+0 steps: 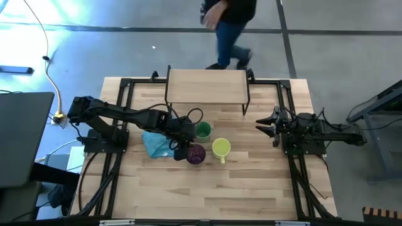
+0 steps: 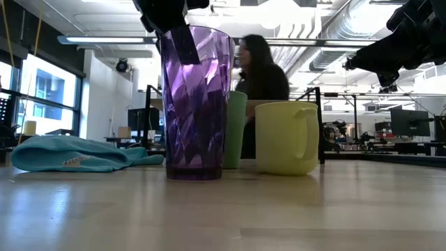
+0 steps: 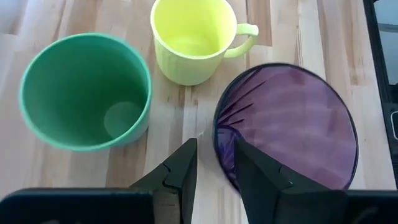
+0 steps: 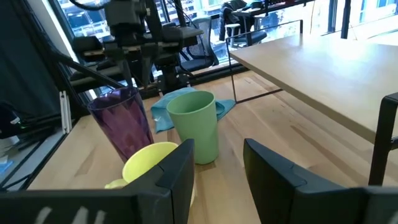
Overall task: Stack small to large cups/mugs on shelf
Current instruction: Put the violet cup on the shelf
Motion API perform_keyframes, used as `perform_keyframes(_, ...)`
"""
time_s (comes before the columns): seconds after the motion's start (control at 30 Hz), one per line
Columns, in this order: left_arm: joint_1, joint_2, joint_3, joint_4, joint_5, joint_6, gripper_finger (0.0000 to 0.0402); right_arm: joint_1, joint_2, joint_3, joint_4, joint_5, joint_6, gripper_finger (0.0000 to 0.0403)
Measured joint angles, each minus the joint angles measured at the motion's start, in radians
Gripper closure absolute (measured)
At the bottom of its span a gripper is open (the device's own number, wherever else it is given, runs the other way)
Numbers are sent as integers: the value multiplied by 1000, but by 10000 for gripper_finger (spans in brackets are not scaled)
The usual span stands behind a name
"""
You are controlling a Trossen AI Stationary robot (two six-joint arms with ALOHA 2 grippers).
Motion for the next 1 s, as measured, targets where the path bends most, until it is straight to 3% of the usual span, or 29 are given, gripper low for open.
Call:
perform_keyframes(0.37,0,41,-2,2,-20,3,309,0,12,0,-4,0,3,275)
perform_keyframes(0.6,0,41,-2,18,-49,9,391,0,13,0,-5,1,-5,275)
perform_keyframes(0.9,1,29,0,-16,-7,-28,396,0,13,-1,-11,2,-21,275)
perform_keyframes(1.0,0,24,23,-100,-10,-49,398,0,13,0,-14,2,-20,275)
